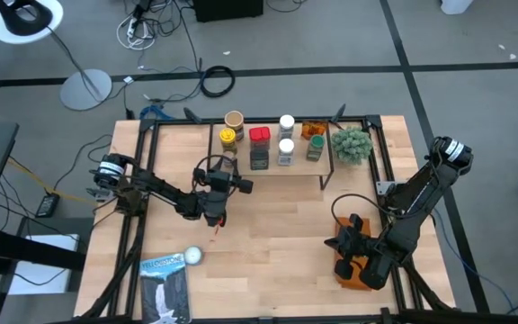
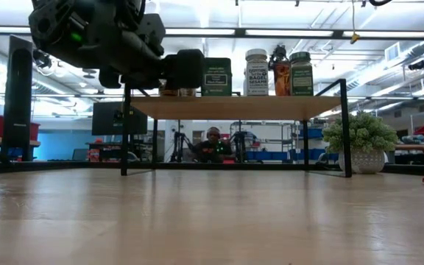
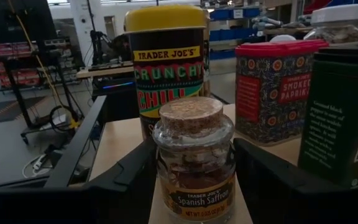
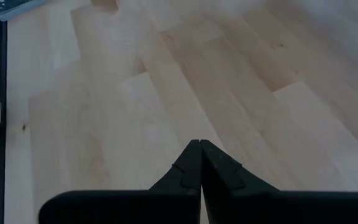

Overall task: Shelf spices
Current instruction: Put the brown seasoning bottle on the shelf, then move the white candle to the top left of the table

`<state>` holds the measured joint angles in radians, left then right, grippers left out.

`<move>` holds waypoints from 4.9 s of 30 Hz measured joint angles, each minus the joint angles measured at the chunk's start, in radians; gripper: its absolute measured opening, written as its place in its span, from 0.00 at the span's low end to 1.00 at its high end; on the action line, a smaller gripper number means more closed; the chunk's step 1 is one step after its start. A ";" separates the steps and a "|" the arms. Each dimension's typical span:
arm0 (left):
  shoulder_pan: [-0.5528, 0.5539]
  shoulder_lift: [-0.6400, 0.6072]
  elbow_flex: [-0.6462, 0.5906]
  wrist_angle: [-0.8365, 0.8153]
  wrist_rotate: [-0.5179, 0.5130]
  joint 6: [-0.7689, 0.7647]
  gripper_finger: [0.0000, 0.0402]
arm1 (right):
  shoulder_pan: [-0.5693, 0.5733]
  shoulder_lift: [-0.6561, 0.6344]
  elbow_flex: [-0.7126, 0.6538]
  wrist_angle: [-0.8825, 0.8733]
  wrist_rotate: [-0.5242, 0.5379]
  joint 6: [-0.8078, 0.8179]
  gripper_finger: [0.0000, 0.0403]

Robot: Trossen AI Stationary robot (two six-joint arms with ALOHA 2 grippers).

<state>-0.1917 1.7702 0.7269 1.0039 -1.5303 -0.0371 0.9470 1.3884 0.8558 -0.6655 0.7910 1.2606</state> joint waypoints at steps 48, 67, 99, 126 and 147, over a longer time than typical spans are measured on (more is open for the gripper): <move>-0.026 0.001 0.000 0.133 0.001 0.096 0.76 | 0.002 0.000 0.000 0.036 -0.026 -0.007 0.00; -0.205 0.001 0.376 0.418 -0.043 0.775 0.73 | 0.003 0.000 0.000 0.044 -0.029 -0.024 0.00; -0.264 0.005 0.498 -0.781 1.210 -0.254 0.73 | 0.000 0.000 0.000 0.124 -0.088 -0.086 0.00; -0.438 -0.025 0.600 -1.877 1.503 -1.017 0.73 | -0.082 0.000 0.000 0.177 -0.086 -0.166 0.00; -0.492 -0.024 0.368 -1.576 1.649 -1.138 0.73 | -0.080 0.000 0.000 0.186 -0.114 -0.165 0.00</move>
<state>-0.6834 1.7458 1.0948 -0.5723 0.1189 -1.1751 0.8665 1.3884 0.8555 -0.4793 0.6769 1.0954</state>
